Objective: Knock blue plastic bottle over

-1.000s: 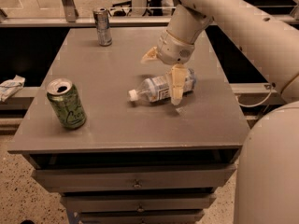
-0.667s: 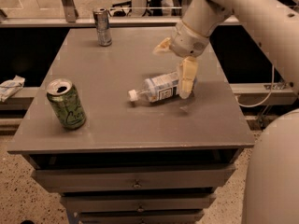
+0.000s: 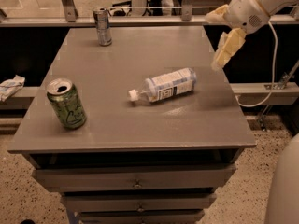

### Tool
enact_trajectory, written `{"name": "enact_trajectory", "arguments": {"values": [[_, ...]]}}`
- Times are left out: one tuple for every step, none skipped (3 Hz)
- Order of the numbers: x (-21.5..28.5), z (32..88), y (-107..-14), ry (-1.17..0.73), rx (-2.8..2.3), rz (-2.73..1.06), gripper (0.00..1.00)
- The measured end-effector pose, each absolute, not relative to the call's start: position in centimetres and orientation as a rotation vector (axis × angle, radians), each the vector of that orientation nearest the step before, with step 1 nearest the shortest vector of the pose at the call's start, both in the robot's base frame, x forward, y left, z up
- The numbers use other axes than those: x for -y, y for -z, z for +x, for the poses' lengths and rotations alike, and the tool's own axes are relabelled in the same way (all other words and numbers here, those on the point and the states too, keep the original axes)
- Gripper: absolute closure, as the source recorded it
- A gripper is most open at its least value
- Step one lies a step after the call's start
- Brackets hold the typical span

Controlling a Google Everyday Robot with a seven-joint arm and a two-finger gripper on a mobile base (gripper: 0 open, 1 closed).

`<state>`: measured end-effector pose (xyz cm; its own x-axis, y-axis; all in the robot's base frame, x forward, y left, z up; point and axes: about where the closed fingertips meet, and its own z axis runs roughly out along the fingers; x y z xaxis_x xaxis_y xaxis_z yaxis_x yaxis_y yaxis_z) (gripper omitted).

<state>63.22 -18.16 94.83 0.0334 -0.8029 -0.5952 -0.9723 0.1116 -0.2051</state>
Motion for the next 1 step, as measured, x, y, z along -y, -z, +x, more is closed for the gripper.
{"name": "enact_trajectory", "arguments": {"values": [[18.20, 63.68, -95.36, -0.360, -1.796, -1.708, 0.00]]}}
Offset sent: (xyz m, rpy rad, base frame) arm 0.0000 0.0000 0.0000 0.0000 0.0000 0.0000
